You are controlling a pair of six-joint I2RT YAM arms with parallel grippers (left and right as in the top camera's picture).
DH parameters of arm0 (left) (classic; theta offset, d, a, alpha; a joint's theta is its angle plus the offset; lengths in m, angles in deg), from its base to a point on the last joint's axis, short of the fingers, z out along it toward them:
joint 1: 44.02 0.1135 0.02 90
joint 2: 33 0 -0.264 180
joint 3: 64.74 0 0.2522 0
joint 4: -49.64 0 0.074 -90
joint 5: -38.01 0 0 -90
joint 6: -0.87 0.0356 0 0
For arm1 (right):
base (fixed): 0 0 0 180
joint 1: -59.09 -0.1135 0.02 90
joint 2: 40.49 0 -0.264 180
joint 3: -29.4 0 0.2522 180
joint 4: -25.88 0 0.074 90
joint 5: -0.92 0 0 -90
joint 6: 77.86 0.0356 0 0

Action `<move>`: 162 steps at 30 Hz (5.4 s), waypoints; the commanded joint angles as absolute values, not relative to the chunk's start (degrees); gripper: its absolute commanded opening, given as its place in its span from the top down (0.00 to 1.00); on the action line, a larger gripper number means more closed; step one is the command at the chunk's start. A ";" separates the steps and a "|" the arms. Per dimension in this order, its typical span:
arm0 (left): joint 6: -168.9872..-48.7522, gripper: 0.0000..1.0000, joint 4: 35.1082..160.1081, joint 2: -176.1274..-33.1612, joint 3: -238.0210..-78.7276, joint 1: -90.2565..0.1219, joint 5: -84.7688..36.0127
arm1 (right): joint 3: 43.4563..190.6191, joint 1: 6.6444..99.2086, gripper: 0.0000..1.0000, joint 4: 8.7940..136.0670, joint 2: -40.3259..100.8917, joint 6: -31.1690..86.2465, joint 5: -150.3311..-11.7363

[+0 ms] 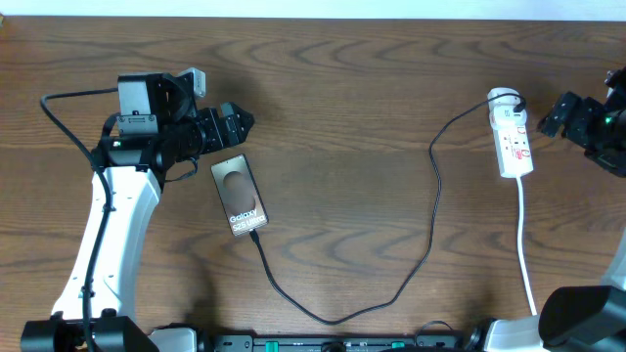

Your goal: Plug charger to phone and switch on socket

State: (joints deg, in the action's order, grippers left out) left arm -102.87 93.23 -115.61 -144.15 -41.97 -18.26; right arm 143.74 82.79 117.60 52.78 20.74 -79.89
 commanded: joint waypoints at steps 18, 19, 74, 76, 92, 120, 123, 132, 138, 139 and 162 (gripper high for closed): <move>-101.60 0.07 95.13 -108.83 -138.66 -42.08 -32.42 | 144.35 83.01 0.01 117.60 52.46 21.51 -79.73; -101.62 0.07 93.82 -106.99 -136.74 -42.26 -33.62 | 144.35 83.01 0.01 117.60 52.46 21.53 -79.71; -87.02 0.07 67.02 -33.34 -78.75 -40.66 -45.62 | 144.35 83.01 0.01 117.60 52.46 21.51 -79.71; -87.02 0.07 67.04 -33.34 -78.75 -40.66 -45.62 | 144.35 83.01 0.01 117.60 52.46 21.51 -79.71; -87.02 0.07 67.02 -33.34 -78.75 -40.66 -45.62 | 144.35 83.01 0.01 117.60 52.46 21.51 -79.71; -87.02 0.07 67.02 -33.34 -78.75 -40.66 -45.62 | 125.92 75.12 0.01 87.74 36.46 24.13 -80.61; -87.02 0.07 67.02 -33.34 -78.75 -40.66 -45.62 | 115.54 72.19 0.01 76.05 29.81 24.17 -80.59; -87.02 0.07 67.02 -33.34 -78.75 -40.66 -45.62 | 84.90 66.27 0.01 44.27 7.34 24.15 -80.59; -87.02 0.07 67.02 -33.34 -78.75 -40.66 -45.62 | 68.53 66.27 0.01 32.66 -10.14 24.06 -81.39; -87.02 0.07 67.02 -33.34 -78.75 -40.66 -45.62 | 66.41 66.27 0.01 31.96 -12.81 24.06 -81.79; -87.02 0.07 67.02 -33.34 -78.75 -40.66 -45.62 | 43.46 66.20 0.01 38.32 -40.22 19.82 -83.01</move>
